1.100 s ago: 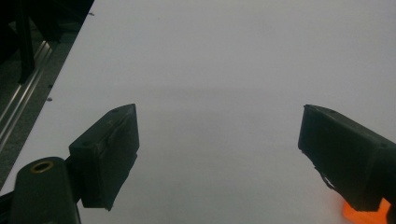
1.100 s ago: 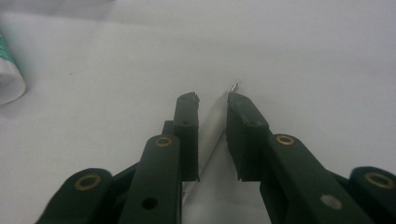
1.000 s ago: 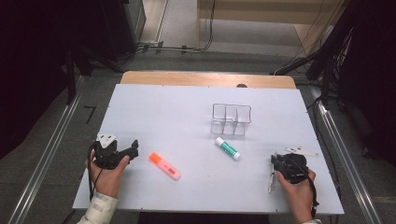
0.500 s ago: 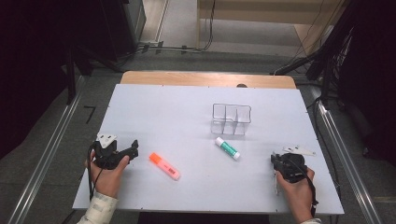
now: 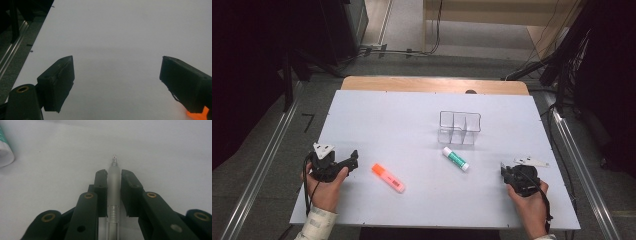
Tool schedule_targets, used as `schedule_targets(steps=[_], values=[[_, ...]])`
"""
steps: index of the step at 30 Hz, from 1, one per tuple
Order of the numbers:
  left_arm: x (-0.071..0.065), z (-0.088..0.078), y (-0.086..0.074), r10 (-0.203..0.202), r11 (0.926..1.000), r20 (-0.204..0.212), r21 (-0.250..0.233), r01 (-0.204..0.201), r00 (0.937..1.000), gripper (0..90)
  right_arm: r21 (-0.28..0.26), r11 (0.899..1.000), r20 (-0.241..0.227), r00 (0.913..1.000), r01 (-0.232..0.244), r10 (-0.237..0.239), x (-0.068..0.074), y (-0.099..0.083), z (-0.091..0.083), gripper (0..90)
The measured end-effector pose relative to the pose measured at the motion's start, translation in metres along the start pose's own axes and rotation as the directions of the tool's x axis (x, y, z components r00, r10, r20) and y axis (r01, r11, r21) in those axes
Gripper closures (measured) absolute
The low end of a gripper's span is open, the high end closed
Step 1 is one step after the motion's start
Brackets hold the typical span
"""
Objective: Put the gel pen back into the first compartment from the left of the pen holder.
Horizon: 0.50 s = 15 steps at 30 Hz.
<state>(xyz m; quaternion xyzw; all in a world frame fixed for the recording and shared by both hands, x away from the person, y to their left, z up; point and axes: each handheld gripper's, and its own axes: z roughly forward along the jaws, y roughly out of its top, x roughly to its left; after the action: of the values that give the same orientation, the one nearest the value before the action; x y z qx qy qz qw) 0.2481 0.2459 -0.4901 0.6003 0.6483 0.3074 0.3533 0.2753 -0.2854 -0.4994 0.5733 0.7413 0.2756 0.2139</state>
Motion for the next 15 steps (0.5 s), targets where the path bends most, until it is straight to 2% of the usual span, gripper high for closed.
schedule_targets(steps=[4,7,15], values=[[-0.0018,0.0003,0.0000,0.006,1.0000,0.002,0.000,-0.006,1.0000,12.7,0.001,1.000,0.016,0.9996,0.024,-0.024,0.0029,-0.0004,0.0003,74.4],[-0.0026,0.0009,-0.0001,0.008,1.0000,0.003,0.003,-0.008,1.0000,12.7,0.003,0.999,0.009,0.9994,0.033,-0.033,0.0023,0.0002,0.0005,77.0],[-0.0024,0.0007,0.0003,0.007,1.0000,0.006,0.002,-0.007,1.0000,12.7,0.008,1.000,-0.020,0.9998,0.007,-0.007,-0.0019,0.0011,0.0007,78.4]])
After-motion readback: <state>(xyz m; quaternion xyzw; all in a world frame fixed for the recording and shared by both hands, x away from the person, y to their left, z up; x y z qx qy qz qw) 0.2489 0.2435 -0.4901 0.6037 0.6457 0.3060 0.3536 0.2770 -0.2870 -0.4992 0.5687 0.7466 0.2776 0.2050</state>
